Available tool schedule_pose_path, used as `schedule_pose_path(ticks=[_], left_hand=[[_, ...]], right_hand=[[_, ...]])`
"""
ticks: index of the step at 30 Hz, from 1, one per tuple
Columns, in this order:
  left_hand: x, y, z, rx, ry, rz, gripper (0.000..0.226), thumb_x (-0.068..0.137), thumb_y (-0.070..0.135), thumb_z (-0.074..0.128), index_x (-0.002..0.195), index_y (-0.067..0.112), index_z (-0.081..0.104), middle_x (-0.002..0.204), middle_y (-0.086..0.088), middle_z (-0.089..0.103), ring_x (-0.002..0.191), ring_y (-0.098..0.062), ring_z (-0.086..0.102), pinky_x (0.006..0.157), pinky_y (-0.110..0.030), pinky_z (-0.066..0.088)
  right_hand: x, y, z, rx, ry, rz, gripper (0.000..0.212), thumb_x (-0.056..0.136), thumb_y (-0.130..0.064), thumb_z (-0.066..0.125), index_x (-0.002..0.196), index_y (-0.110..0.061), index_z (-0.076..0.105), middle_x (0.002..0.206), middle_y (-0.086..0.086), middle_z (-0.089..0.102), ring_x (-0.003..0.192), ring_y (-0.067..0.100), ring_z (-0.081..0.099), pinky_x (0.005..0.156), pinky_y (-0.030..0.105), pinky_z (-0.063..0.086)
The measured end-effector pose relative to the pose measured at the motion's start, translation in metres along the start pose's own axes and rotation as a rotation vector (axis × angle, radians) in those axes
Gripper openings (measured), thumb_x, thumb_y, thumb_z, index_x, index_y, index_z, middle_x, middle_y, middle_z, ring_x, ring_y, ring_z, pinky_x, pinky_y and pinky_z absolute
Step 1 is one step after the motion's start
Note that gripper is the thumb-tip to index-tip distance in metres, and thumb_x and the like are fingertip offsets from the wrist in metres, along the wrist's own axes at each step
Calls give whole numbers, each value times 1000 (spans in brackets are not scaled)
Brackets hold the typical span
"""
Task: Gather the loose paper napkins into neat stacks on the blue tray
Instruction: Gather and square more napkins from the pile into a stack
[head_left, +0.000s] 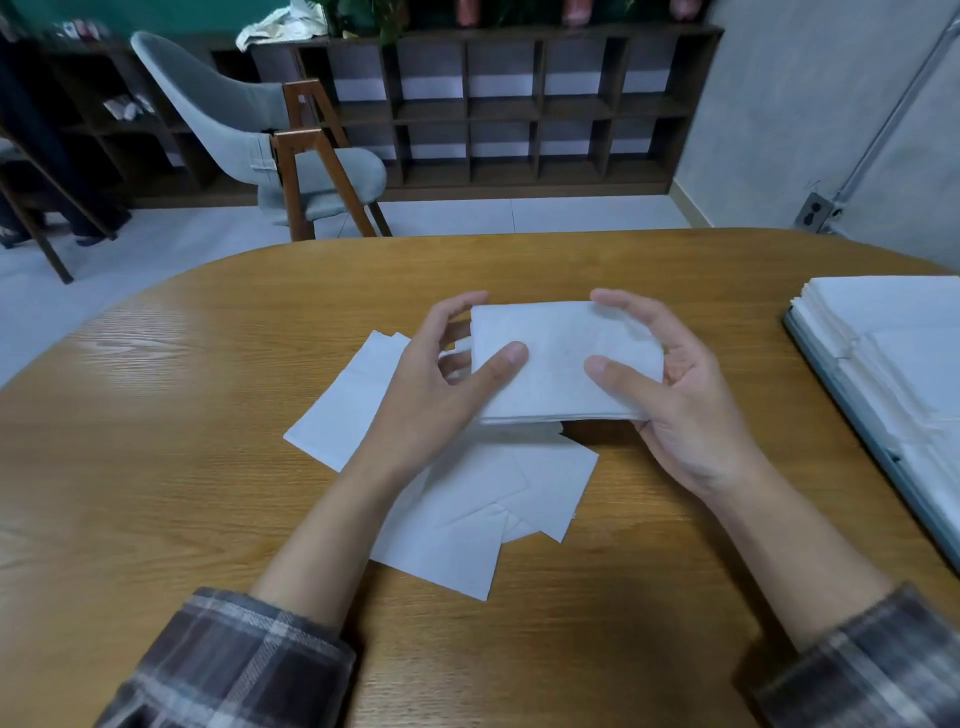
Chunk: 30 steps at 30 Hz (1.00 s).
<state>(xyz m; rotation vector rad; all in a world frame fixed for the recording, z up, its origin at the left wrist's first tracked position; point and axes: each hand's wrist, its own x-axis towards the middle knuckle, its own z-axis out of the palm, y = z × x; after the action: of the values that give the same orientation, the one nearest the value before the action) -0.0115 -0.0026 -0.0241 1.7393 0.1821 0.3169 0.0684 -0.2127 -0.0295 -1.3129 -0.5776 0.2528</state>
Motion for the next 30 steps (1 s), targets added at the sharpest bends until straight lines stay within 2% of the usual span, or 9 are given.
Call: schedule_pose_path(ticks=[2,4,7,10,14,17,24,27,30], left_hand=[[-2,4,-1,-157,-95,-58,58,91,34,78,143,37,53,121,1,77,106,-18,76,90,-34,61],[-3,5,0,-195,-92,-21,55,95,18,77,143,31,54,113,-4,80,101,-23,78,82,-32,62],[-1,0,1,-64,10,84,51,95,14,78,138,28,57,103,-2,81,87,-20,79,69,-25,57],[-1,-4,2,5,42,145,51,93,16,81,135,32,58,99,2,80,84,-16,77,67,-24,56],[3,-12,-5,304,-34,242,68,87,28,87,141,42,48,110,13,72,109,-3,67,89,-18,52],[9,-22,-16,646,-226,221,58,79,40,91,129,40,62,120,20,66,112,4,58,91,-21,46],[10,-23,-17,681,-207,305,5,88,21,86,89,22,81,113,11,76,76,13,58,65,-8,40],[8,-21,-19,668,-239,281,5,88,21,86,91,22,83,117,11,75,75,18,57,66,-8,41],[9,-19,-26,683,-271,240,21,85,19,87,103,29,82,124,19,71,93,15,60,76,-7,42]], right_hand=[[2,-1,-2,49,2,0,52,86,-11,74,133,-31,67,134,1,66,123,22,64,108,45,52],[2,-1,-3,41,-12,6,55,85,-10,74,136,-31,65,132,-1,65,122,20,63,105,41,53],[1,-1,-4,133,-89,87,52,86,-9,71,134,-28,69,136,-2,67,122,20,66,98,35,59],[1,0,-4,120,-114,160,35,90,-4,67,121,-17,77,128,4,75,119,21,71,91,29,61],[5,10,-13,-246,121,94,34,96,4,68,119,-18,78,124,-10,76,127,6,65,112,33,48],[8,9,-18,-426,311,64,37,95,4,67,116,-24,80,117,-24,75,116,-17,60,105,8,43],[9,15,-19,-509,373,52,39,92,1,68,114,-28,80,112,-33,72,114,-20,58,100,4,41],[9,17,-18,-571,361,24,37,93,1,66,116,-26,80,116,-29,72,117,-20,57,102,2,38],[9,16,-18,-603,353,13,37,94,-1,66,117,-26,79,117,-28,72,117,-20,56,98,-2,35]])
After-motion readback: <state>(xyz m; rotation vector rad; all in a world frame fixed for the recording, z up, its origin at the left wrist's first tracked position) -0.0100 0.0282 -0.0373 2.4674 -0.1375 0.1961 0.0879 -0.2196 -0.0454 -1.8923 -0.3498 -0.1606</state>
